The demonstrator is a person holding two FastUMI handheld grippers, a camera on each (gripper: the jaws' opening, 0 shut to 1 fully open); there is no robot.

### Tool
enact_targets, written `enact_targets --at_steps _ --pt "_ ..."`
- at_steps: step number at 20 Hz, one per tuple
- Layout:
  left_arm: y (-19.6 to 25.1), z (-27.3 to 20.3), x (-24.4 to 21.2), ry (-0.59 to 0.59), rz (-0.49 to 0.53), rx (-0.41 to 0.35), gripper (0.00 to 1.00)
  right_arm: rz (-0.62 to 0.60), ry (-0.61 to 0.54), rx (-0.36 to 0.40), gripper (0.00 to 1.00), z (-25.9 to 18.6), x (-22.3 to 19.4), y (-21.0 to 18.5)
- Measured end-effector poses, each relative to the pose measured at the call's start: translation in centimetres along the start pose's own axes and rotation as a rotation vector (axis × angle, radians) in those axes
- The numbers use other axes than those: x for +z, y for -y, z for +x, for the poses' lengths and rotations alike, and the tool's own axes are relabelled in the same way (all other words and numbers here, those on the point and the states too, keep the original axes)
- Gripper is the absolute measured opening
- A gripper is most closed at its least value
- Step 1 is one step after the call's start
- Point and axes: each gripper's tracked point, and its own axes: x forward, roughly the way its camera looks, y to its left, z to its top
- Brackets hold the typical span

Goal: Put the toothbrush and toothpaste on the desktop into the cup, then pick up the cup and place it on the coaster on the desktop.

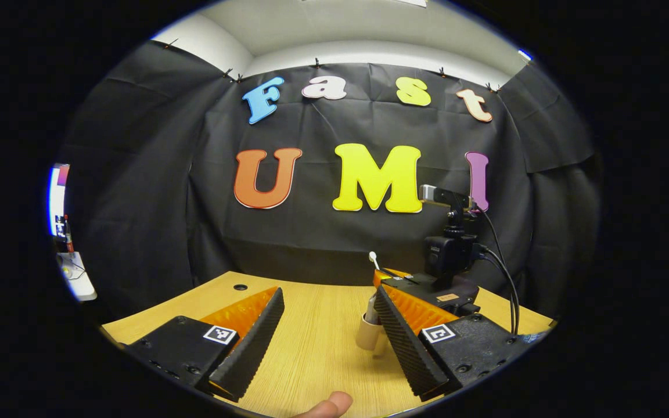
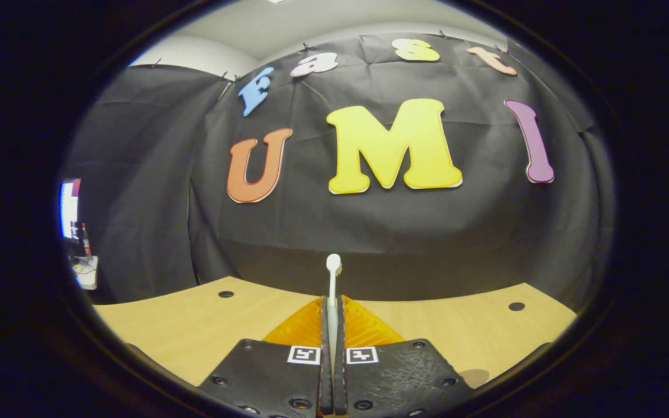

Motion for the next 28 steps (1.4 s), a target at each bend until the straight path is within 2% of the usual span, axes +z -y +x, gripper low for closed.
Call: enact_targets --at_steps 1,10,12,15,17,19,23,26,28 --pt "-0.1 0.0 -0.1 -0.004 -0.005 -0.001 0.99 -0.004 0.001 -0.003 0.05 0.0 0.0 0.0" --pt "0.0 0.1 -0.5 -0.018 -0.007 -0.006 1.00 -0.015 0.001 -0.004 0.05 -0.6 0.2 0.3" --pt "0.1 0.3 -0.7 -0.022 -0.001 -0.006 1.00 -0.016 0.013 0.010 0.09 -1.3 0.6 0.0" --pt "0.1 0.6 -1.4 -0.038 0.008 -0.001 1.00 -0.053 0.043 0.022 0.75 -3.0 1.4 0.1" --pt "0.4 0.8 -1.6 -0.045 0.010 -0.004 1.00 -0.094 0.050 0.029 0.94 -4.2 1.6 0.1" --pt "0.6 0.9 -1.9 -0.054 0.014 -0.007 1.00 -0.123 0.068 0.030 0.96 -5.7 2.3 0.4" --pt "1.1 1.3 -2.5 -0.075 -0.005 -0.004 1.00 -0.165 0.092 -0.016 0.95 -9.5 3.6 2.7" --pt "3.0 1.7 -3.6 -0.108 -0.010 -0.042 0.99 -0.147 0.104 -0.066 0.94 -13.2 4.6 5.8" --pt "3.5 1.7 -4.6 -0.147 -0.008 -0.040 0.98 -0.124 0.115 -0.090 0.94 -16.3 5.3 7.9"
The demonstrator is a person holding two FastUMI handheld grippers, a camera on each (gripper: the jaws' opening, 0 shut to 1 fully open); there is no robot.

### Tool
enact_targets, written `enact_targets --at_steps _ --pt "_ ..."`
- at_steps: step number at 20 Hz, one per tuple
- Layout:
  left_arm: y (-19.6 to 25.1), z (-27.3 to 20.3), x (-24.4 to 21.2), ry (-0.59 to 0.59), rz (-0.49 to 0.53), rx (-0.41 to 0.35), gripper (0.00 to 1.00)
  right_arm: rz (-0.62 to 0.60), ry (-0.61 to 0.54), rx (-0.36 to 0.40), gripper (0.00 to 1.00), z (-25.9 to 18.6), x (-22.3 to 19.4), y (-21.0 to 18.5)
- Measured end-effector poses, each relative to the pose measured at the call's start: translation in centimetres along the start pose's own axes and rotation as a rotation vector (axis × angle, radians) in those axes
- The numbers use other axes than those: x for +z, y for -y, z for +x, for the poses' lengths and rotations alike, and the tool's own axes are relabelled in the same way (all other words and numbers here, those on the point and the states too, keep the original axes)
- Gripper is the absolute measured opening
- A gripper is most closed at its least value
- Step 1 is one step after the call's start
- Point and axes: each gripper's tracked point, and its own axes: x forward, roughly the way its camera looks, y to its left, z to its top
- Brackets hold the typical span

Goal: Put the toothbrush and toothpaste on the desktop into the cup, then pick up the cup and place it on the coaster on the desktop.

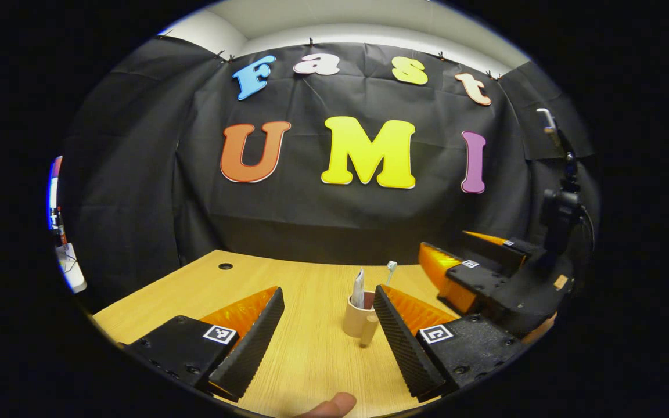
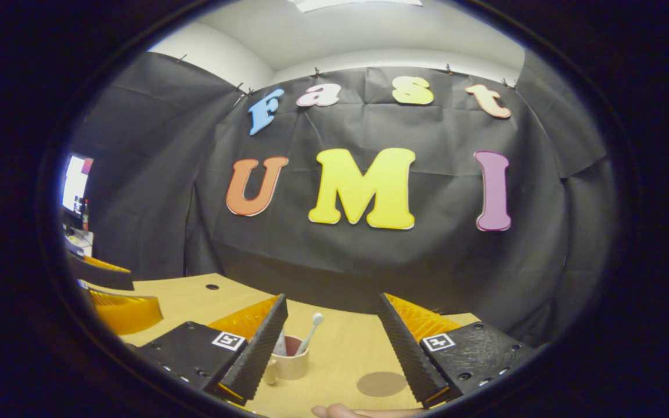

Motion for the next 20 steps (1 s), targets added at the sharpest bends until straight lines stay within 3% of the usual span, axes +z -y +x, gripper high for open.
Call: enact_targets --at_steps 10,20 --pt "6.0 1.8 -1.1 -0.180 -0.021 -0.102 0.99 0.012 -0.016 -0.181 0.94 -10.5 0.6 12.8" --pt "7.8 8.6 -5.1 -0.626 0.133 -0.107 0.99 0.082 -0.025 -0.208 0.94 -13.6 -0.6 16.0"
